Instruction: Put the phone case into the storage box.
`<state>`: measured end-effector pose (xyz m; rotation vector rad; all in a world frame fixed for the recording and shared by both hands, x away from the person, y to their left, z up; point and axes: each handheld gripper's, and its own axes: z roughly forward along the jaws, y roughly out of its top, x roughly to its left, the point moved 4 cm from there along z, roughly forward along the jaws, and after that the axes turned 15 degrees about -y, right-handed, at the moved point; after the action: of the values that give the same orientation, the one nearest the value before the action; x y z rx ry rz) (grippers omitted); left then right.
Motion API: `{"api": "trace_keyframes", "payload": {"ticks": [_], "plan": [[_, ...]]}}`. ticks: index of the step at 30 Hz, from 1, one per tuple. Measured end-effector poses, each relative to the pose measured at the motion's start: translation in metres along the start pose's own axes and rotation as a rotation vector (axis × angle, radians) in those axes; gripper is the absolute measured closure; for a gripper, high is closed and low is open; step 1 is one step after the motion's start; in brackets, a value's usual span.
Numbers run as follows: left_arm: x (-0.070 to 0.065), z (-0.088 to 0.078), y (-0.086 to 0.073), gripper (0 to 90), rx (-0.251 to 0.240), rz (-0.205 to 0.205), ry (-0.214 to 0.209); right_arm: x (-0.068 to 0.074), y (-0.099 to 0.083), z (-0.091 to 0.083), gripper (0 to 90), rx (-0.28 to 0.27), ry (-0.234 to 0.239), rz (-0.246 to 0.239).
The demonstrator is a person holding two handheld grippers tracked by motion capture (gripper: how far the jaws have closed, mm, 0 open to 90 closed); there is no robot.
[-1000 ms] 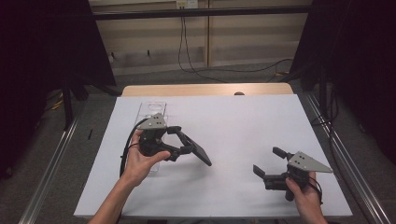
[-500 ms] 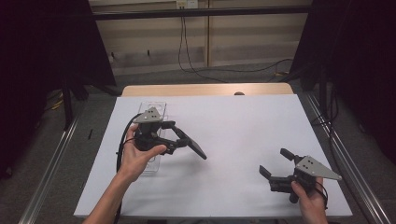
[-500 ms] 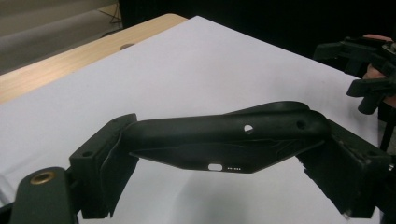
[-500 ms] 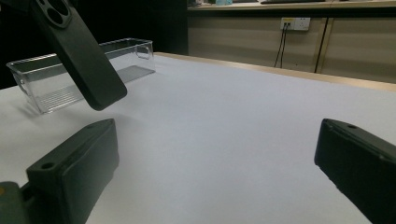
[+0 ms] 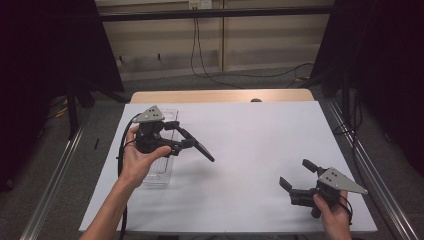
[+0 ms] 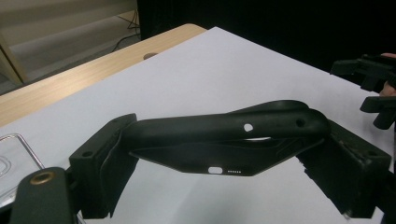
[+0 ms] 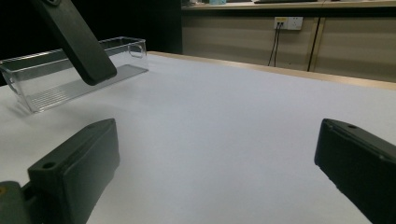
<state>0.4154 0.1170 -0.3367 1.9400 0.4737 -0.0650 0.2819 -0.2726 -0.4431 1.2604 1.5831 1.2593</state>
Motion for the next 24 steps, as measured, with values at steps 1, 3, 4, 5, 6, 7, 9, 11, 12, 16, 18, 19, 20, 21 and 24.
{"api": "trace_keyframes", "payload": {"ticks": [1, 3, 4, 5, 6, 7, 9, 11, 12, 16, 18, 19, 20, 21, 24], "plan": [[0.001, -0.001, 0.001, 14.2, 0.003, 0.002, 0.013, 0.0, 0.0, 0.0, 0.0, -0.002, 0.002, -0.002], [0.004, -0.004, 0.004, 14.2, 0.003, -0.003, 0.025, 0.0, 0.0, 0.0, 0.0, -0.003, -0.004, -0.006], [0.005, -0.005, 0.006, 14.2, 0.002, -0.004, 0.032, 0.0, 0.0, 0.0, 0.0, -0.005, -0.006, -0.009], [0.006, -0.007, 0.007, 14.2, 0.001, -0.003, 0.043, 0.0, 0.0, 0.0, 0.0, -0.005, -0.005, -0.009], [0.007, -0.009, 0.009, 14.2, 0.005, 0.002, 0.051, 0.0, 0.0, 0.0, 0.0, -0.004, -0.007, -0.009], [0.008, -0.01, 0.01, 14.2, 0.004, -0.008, 0.054, 0.0, 0.0, 0.0, 0.0, -0.004, -0.009, -0.008], [0.009, -0.013, 0.013, 14.2, 0.004, -0.013, 0.078, -0.001, 0.0, 0.0, 0.0, -0.005, -0.004, -0.01], [0.011, -0.015, 0.015, 14.2, 0.002, -0.013, 0.091, -0.001, 0.0, 0.0, 0.0, -0.008, -0.004, -0.013], [0.012, -0.016, 0.016, 14.2, -0.004, -0.018, 0.096, -0.001, 0.0, 0.0, 0.0, -0.006, 0.0, -0.011], [0.015, -0.02, 0.018, 14.2, -0.01, -0.023, 0.114, 0.0, -0.001, 0.0, 0.0, -0.006, -0.002, -0.012], [0.016, -0.021, 0.02, 14.2, -0.013, -0.027, 0.123, 0.0, -0.001, 0.0, 0.0, -0.008, -0.002, -0.013], [0.017, -0.022, 0.021, 14.2, -0.015, -0.029, 0.127, 0.0, -0.001, 0.0, 0.0, -0.007, -0.001, -0.011], [0.018, -0.023, 0.022, 14.2, -0.019, -0.035, 0.133, 0.0, 0.0, 0.0, 0.0, -0.01, 0.001, -0.012], [0.02, -0.024, 0.023, 14.2, -0.017, -0.032, 0.141, 0.0, 0.0, -0.001, 0.0, -0.018, 0.011, -0.015], [0.024, -0.027, 0.025, 14.2, -0.029, -0.042, 0.156, -0.001, 0.001, -0.001, 0.0, -0.02, 0.001, -0.012]]}}
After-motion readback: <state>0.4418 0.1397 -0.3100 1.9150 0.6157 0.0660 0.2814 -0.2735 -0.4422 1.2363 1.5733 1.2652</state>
